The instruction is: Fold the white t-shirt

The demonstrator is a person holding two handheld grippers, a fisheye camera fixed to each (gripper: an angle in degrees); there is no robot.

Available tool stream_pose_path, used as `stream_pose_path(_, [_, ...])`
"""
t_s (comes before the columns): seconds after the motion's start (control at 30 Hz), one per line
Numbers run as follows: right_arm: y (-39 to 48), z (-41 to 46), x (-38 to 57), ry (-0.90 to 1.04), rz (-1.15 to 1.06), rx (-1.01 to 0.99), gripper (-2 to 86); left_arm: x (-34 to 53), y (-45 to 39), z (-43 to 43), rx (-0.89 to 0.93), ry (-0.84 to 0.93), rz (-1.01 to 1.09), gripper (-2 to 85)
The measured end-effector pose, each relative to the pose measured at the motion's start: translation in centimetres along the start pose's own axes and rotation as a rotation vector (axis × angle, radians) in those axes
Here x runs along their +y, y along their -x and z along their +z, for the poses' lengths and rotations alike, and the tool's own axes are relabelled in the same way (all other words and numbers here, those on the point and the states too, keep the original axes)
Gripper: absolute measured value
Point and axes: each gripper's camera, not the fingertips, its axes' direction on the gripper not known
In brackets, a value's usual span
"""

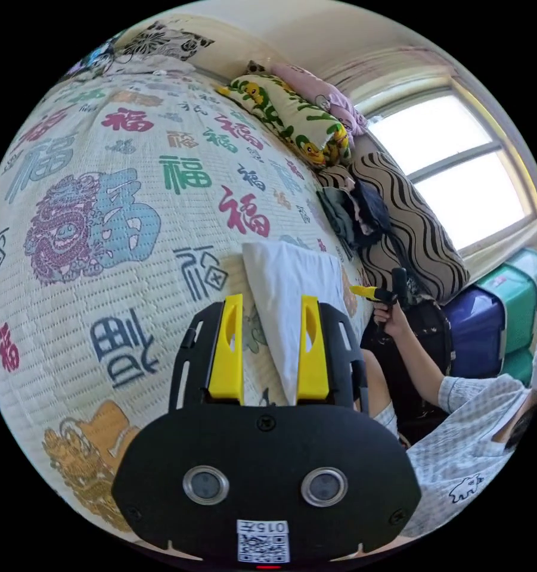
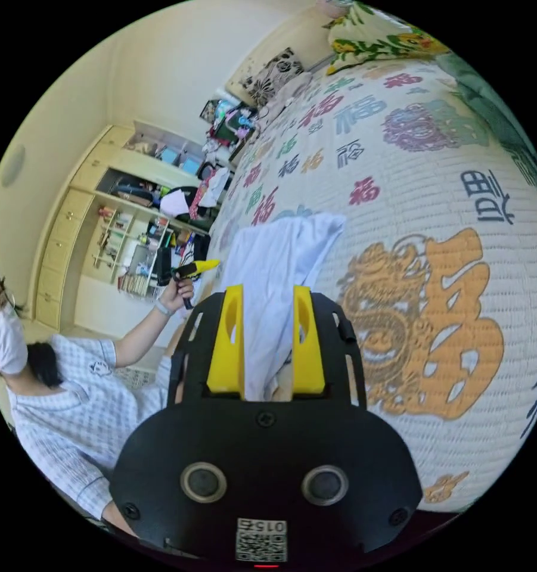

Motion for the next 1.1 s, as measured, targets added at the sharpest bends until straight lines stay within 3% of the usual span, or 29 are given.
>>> stream_pose_path(0.23, [-4.9,1.7,-2.5,0.021,0.071,-0.024,15.5,-4.5,8.1,3.1,0.115,0.039,-0.009,14.1])
stream_pose_path(0.37, [-6.2,3.3,-3.5,0.062,0.065,-0.085,12.7,-5.7,10.4,4.4,0.198,0.037,-0.001,12.2])
stream_pose_path(0.5, [-6.5,4.4,-3.6,0.137,0.055,-0.124,5.1,-6.8,11.5,4.1,0.256,0.105,0.015,4.2])
stream_pose_path(0.63, [-4.3,2.6,-3.2,0.104,-0.021,-0.106,3.4,-8.1,8.5,-0.7,0.256,0.056,0.173,1.8])
stream_pose_path(0.83, [5.2,-4.0,-1.7,-0.054,-0.323,-0.092,2.6,-7.4,-0.8,-13.7,0.324,-0.165,0.525,1.1])
stream_pose_path(1.1, [17.0,-6.1,8.3,-0.128,-0.763,0.072,2.4,3.3,-6.3,-22.2,0.253,-0.206,0.824,0.9])
